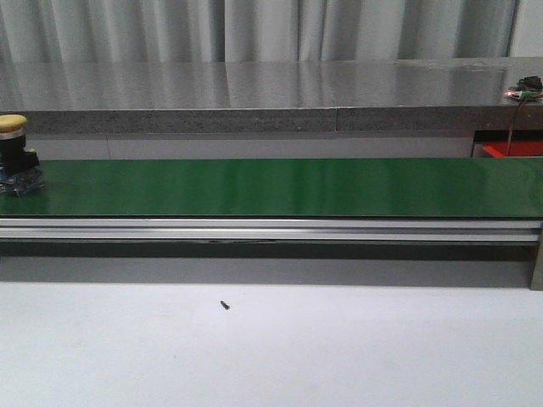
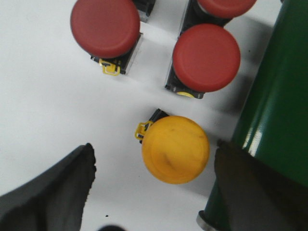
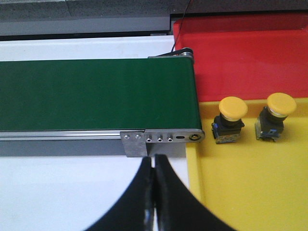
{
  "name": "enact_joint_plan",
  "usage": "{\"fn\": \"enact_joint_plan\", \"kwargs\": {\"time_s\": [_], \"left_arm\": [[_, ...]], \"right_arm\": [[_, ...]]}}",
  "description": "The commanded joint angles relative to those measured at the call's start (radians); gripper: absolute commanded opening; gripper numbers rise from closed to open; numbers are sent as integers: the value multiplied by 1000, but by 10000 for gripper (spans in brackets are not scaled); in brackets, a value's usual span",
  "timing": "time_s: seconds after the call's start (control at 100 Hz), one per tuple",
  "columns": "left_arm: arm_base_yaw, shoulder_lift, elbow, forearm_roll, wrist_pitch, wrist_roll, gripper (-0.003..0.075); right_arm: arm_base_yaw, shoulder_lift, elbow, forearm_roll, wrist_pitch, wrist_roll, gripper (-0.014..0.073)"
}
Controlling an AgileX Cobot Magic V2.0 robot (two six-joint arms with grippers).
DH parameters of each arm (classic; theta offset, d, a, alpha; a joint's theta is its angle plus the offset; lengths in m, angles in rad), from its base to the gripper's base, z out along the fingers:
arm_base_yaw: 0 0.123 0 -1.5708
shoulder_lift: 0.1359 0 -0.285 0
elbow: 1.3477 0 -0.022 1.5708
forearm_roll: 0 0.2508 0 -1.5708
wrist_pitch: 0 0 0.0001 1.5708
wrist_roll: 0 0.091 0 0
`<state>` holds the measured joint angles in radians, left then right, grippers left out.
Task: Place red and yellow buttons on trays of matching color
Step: 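Grasp the last yellow button from the cluster with the left gripper, then place the yellow button on the belt and raise the left gripper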
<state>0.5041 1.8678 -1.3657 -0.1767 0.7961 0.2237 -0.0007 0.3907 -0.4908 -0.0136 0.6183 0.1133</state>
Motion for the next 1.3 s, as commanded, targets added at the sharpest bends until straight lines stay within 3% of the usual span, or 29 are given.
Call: {"fn": "enact_joint_plan", "kwargs": {"time_s": [0.0,0.44,0.8,1.29], "left_arm": [[-9,-26,-25,-26,-23,19,494],[-20,18,-25,-40,-70,29,490],[-20,18,-25,-40,-75,29,253],[-20,-116,-25,-34,-84,29,222]], "right_arm": [[1,4,-26,-14,-78,-8,-67],[1,4,-26,-14,-78,-8,-67],[1,4,-26,-14,-78,-8,-67],[1,4,-26,-14,-78,-8,-67]]}}
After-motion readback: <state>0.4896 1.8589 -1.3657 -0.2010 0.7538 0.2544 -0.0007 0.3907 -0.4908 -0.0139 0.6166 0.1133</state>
